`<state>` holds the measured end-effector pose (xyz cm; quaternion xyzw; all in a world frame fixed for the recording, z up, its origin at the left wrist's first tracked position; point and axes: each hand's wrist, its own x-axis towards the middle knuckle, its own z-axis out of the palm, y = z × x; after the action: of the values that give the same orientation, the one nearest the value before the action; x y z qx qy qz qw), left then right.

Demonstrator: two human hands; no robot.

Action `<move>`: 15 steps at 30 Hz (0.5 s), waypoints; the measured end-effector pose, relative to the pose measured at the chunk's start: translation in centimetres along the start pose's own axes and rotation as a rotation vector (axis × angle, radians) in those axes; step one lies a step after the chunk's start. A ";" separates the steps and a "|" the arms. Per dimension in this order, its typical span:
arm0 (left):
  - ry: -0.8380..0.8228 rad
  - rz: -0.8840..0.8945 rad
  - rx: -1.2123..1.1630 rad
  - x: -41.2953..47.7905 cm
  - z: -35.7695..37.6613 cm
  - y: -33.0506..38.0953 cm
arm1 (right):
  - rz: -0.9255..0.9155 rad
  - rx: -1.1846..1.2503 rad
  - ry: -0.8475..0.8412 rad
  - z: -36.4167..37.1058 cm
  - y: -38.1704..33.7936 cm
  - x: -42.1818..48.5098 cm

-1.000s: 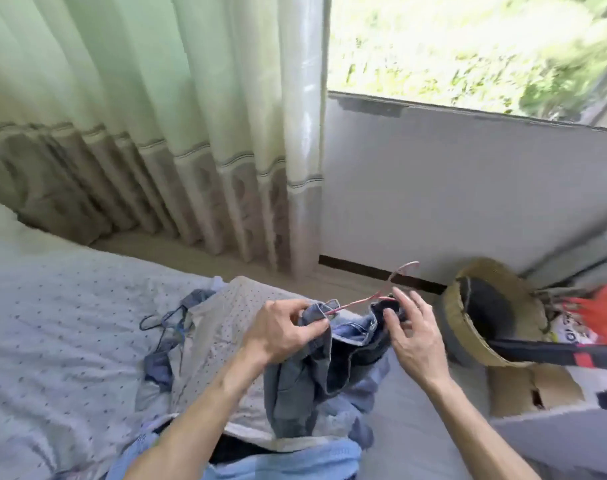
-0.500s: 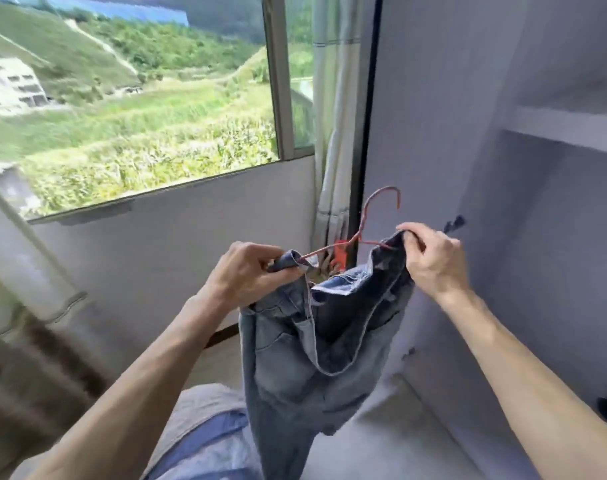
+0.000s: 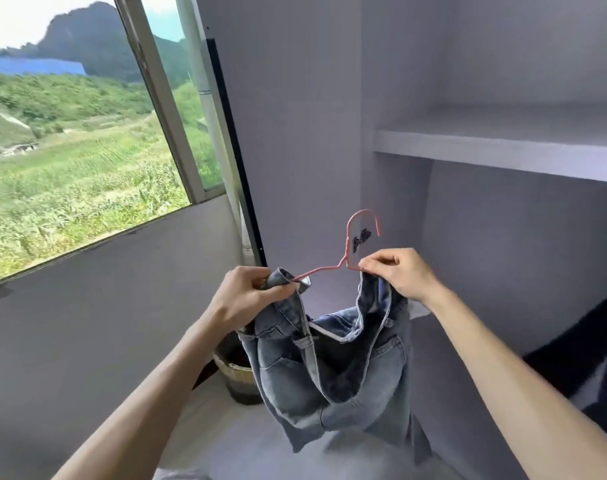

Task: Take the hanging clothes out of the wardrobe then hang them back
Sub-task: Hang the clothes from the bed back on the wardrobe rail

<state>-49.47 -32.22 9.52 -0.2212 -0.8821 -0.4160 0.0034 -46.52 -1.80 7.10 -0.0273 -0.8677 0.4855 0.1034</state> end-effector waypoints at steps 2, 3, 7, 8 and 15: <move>-0.042 -0.072 -0.055 1.0 2.4 -0.3 | 0.060 -0.077 0.139 0.4 2.3 -0.5; -0.060 -0.100 -0.074 1.4 3.8 -0.3 | 0.108 -0.104 0.222 0.6 3.2 -0.9; -0.083 -0.135 -0.111 2.9 9.6 -0.5 | 0.222 -0.089 0.632 1.7 4.9 -4.4; -0.079 -0.142 -0.110 3.3 11.0 -0.6 | 0.290 -0.045 0.645 1.8 4.9 -5.6; -0.256 -0.093 -0.059 3.1 19.3 0.2 | 0.594 0.192 0.356 5.0 6.7 -8.1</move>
<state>-48.75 -16.73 -2.34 -0.2313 -0.8720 -0.4098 -0.1348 -40.01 -3.63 -2.32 -0.3526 -0.7407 0.5612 0.1097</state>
